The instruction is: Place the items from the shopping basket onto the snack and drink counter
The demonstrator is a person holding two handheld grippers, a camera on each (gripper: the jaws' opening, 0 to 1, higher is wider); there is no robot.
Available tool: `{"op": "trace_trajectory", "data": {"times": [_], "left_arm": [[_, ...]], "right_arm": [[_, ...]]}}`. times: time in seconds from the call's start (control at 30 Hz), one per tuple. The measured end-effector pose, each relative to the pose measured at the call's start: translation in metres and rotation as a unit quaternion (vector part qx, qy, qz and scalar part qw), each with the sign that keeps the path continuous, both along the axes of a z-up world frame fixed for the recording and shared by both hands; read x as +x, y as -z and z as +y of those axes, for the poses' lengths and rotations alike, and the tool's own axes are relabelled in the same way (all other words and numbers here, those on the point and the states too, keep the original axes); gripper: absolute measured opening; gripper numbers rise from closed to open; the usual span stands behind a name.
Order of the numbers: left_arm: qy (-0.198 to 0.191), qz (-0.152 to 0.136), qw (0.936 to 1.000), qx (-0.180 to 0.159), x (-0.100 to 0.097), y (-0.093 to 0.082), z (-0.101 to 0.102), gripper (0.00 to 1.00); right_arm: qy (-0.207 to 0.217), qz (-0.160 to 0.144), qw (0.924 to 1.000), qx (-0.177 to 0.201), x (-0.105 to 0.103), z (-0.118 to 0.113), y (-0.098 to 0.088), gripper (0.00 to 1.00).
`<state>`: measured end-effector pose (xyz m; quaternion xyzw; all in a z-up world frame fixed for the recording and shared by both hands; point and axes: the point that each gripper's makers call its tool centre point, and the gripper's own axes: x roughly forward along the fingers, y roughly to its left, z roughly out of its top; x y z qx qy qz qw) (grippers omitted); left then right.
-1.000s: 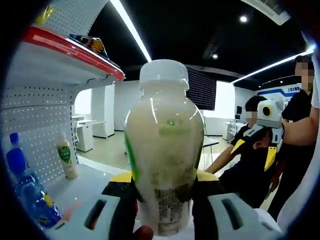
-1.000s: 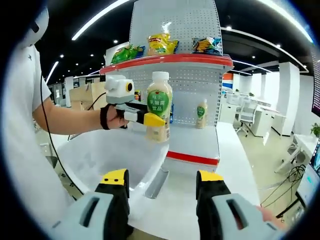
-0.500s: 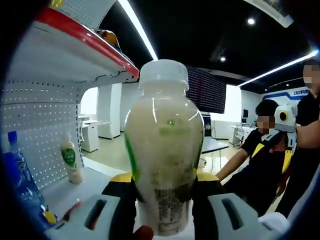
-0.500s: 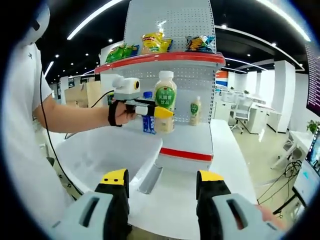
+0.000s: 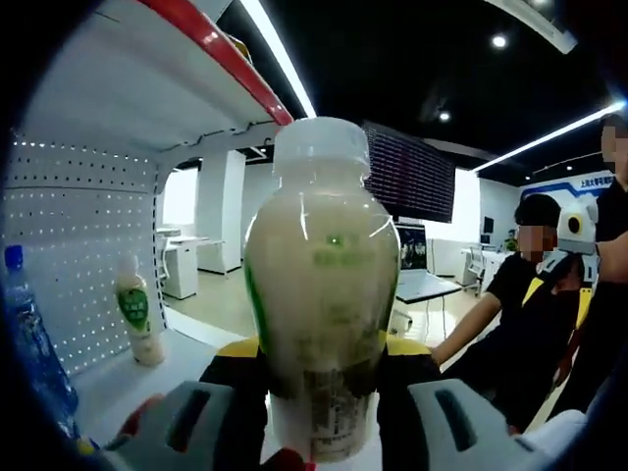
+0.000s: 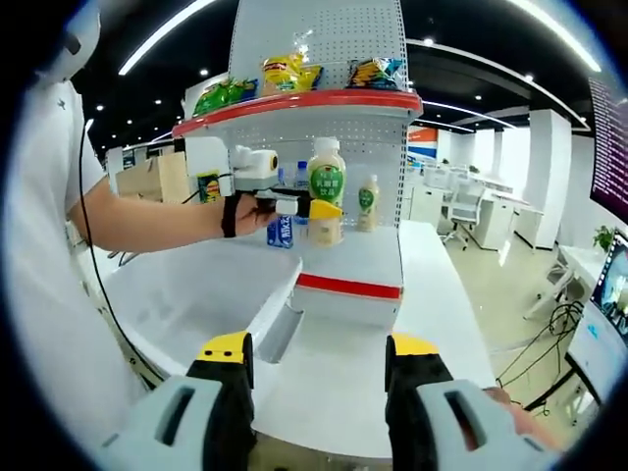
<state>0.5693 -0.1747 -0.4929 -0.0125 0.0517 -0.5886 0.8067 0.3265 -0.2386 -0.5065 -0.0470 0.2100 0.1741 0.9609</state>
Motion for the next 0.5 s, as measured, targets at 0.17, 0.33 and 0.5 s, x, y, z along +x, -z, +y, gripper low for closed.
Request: {"op": "trace_trajectory", "data": {"times": [0.17,0.33,0.5], "left_arm": [[-0.012,0.008,0.9999,0.001,0.018,0.01,-0.006,0.43],[-0.021,0.024,0.9995,0.001,0.031,0.023,-0.01,0.43],[-0.031,0.037,0.9988,0.004,0.043,0.035,-0.017,0.43]], "right_arm": [[0.0,0.002,1.0,-0.003,0.0,-0.003,0.002,0.53],[0.005,0.016,0.9999,0.002,-0.005,-0.009,0.013,0.52],[0.008,0.026,0.9996,0.001,-0.009,-0.013,0.018,0.51]]}}
